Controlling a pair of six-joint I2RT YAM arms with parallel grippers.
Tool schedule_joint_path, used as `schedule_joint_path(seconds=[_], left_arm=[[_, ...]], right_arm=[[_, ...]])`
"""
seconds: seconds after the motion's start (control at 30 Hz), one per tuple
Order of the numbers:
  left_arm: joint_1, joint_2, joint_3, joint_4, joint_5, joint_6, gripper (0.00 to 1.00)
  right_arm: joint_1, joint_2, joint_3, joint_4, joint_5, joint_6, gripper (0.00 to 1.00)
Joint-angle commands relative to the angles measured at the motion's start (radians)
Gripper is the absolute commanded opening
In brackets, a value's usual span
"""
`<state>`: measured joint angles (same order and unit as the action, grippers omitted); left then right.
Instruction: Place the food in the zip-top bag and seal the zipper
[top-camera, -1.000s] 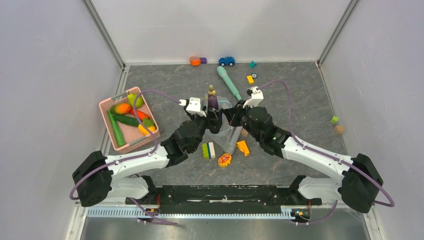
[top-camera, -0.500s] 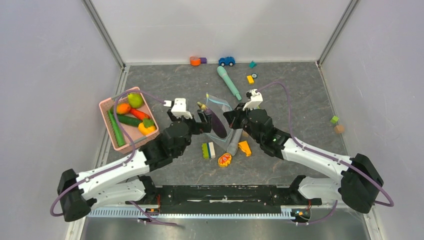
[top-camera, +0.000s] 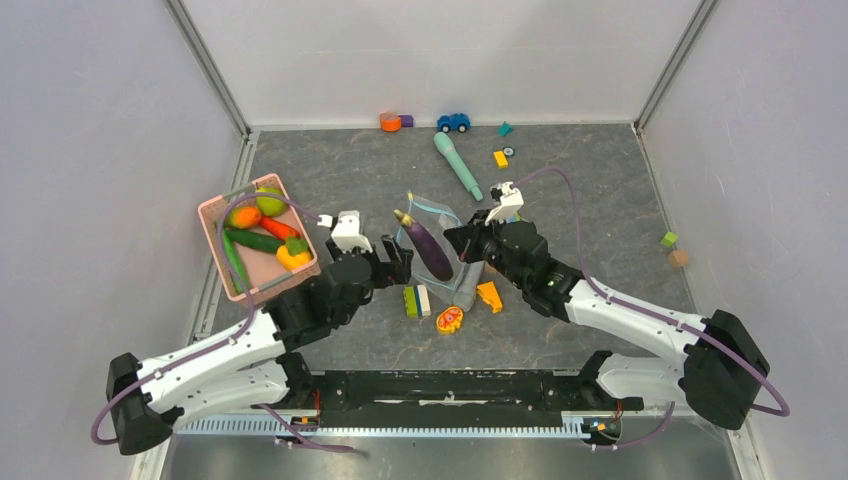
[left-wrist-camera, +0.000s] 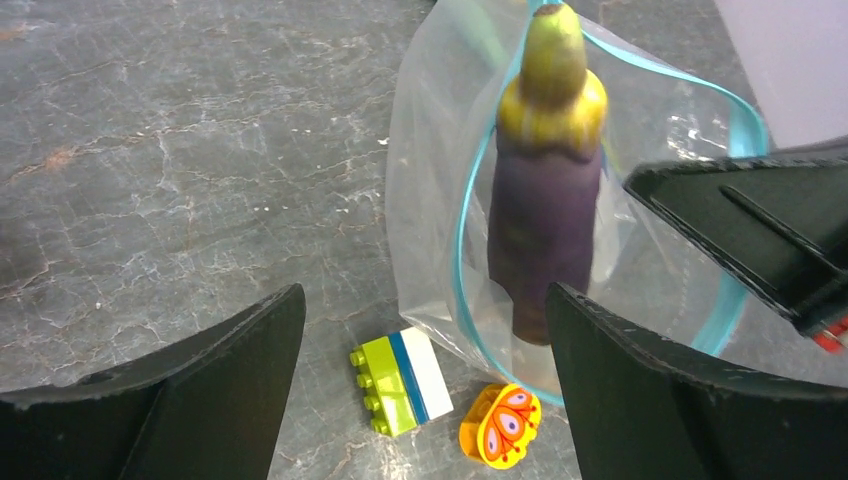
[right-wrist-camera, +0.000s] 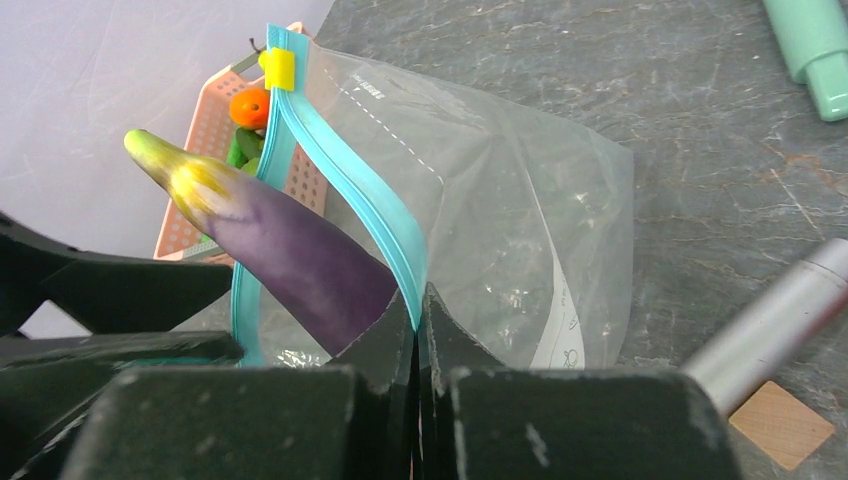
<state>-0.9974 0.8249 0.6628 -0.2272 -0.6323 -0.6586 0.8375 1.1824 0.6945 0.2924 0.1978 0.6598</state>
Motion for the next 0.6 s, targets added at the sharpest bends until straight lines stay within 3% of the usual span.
schedule_joint_path(seconds=[0.0, 0.1, 0.17, 0.3, 0.37, 0.4, 0.5, 0.57], left_arm=[[0.001, 0.078, 0.013, 0.054, -0.09, -0.031, 0.92], [0.025, 0.148, 0.033, 0.073, -0.11, -0.026, 0.84], [0.049, 0.185, 0.049, 0.082, -0.091, -0.026, 0.71], [0.09, 0.211, 0.091, 0.07, -0.065, -0.019, 0.22], [0.095, 0.207, 0.131, 0.03, -0.082, 0.0, 0.07], [0.096, 0.203, 0.158, 0.006, -0.099, 0.013, 0.02], [0.095, 0.191, 0.23, -0.047, -0.137, 0.056, 0.02], [0.095, 0.194, 0.273, -0.065, -0.152, 0.085, 0.02]], right_arm=[[0.002, -0.03, -0.007, 0.071, -0.073, -0.034, 0.0], [0.002, -0.03, -0.011, 0.075, -0.096, -0.043, 0.0], [0.002, -0.028, -0.012, 0.07, -0.1, -0.046, 0.0], [0.002, -0.021, -0.002, 0.054, -0.102, -0.076, 0.0], [0.002, -0.003, 0.043, -0.01, -0.071, -0.14, 0.0], [0.002, 0.013, 0.086, -0.074, -0.039, -0.183, 0.0], [0.001, 0.071, 0.216, -0.256, 0.064, -0.278, 0.0], [0.0, 0.089, 0.243, -0.277, 0.095, -0.31, 0.0]])
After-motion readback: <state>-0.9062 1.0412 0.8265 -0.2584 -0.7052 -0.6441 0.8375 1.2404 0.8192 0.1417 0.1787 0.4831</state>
